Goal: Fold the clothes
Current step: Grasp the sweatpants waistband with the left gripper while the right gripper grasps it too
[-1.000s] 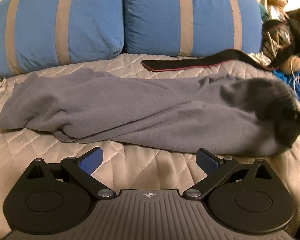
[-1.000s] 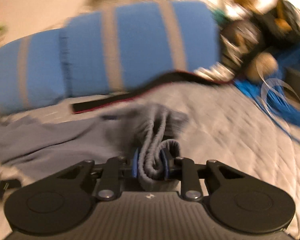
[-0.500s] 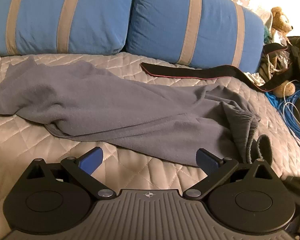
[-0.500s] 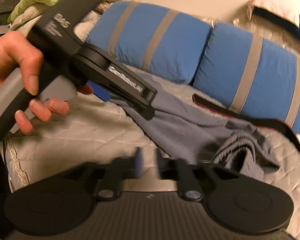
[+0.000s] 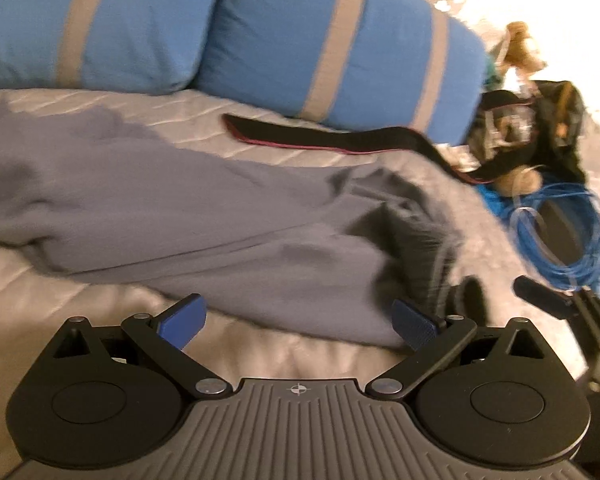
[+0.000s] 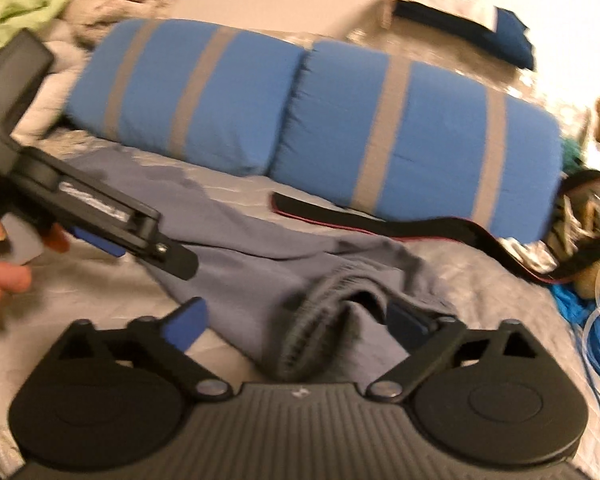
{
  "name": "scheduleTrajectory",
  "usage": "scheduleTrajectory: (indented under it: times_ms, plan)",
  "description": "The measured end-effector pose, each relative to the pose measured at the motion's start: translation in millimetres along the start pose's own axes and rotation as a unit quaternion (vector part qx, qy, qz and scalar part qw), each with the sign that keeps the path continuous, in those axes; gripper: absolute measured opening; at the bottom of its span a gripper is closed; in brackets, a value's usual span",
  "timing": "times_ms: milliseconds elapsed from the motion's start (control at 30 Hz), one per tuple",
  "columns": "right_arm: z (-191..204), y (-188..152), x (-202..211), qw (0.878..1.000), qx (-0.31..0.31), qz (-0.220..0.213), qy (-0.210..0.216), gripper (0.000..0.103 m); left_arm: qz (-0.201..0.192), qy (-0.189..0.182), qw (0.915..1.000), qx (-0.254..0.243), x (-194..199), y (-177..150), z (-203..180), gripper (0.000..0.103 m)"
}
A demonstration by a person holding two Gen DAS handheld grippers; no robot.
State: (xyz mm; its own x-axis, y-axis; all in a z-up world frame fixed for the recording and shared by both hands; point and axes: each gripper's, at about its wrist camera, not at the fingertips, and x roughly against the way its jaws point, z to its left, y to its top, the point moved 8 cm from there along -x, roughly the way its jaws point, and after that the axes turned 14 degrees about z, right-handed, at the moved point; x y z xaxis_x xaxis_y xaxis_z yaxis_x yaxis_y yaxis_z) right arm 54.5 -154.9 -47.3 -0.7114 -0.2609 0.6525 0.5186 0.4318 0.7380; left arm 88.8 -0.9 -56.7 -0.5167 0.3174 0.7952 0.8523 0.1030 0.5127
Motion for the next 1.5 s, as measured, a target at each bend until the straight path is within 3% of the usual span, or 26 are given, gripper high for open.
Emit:
scheduleTrajectory:
  times_ms: [233, 367, 533, 833, 867, 933, 1133, 1333, 1500]
  plan:
    - [-24.2, -6.2, -8.8, 0.999, -0.027, 0.040, -0.023, 0.103, 0.013, -0.041, 0.9980, -0.046, -25.1, 13.3, -39.1, 0.100]
    - [-27.0, -14.1, -13.4, 0.998, -0.029, 0.060, -0.009, 0.103, 0.024, -0.072, 0.9951, -0.063, -34.1, 16.5, -55.1, 0.098]
    - [-24.2, -20.3, -14.6, 0.998, -0.010, 0.061, -0.006, 0.103, 0.035, -0.047, 0.9955, -0.074, -48.8, 19.4, -60.1, 0.089]
    - [-30.6, -20.9, -15.9, 0.998, -0.026, 0.061, 0.010, 0.103, 0.031, -0.061, 0.9944, -0.081, -61.3, 31.5, -69.0, 0.080]
    - [-30.3, -21.3, -16.4, 0.998, -0.024, 0.061, 0.010, 0.103, 0.031, -0.059, 0.9942, -0.084, -63.4, 32.7, -70.6, 0.078]
    - [-29.8, -22.2, -17.5, 0.998, -0.021, 0.061, 0.010, 0.103, 0.035, -0.057, 0.9934, -0.093, -68.9, 34.4, -74.4, 0.061]
    - [-32.1, -21.5, -20.0, 0.998, -0.022, 0.058, 0.010, 0.103, 0.052, -0.061, 0.9909, -0.108, -76.9, 33.7, -83.1, 0.025]
    - [-33.5, -19.6, -19.2, 0.999, -0.023, 0.046, 0.016, 0.103, 0.039, -0.063, 0.9944, -0.075, -63.8, 40.4, -73.0, 0.013]
    - [-35.1, -9.5, -5.1, 0.999, -0.032, -0.001, 0.023, 0.103, 0.007, -0.042, 0.9953, -0.087, -44.8, 50.0, -71.1, 0.012]
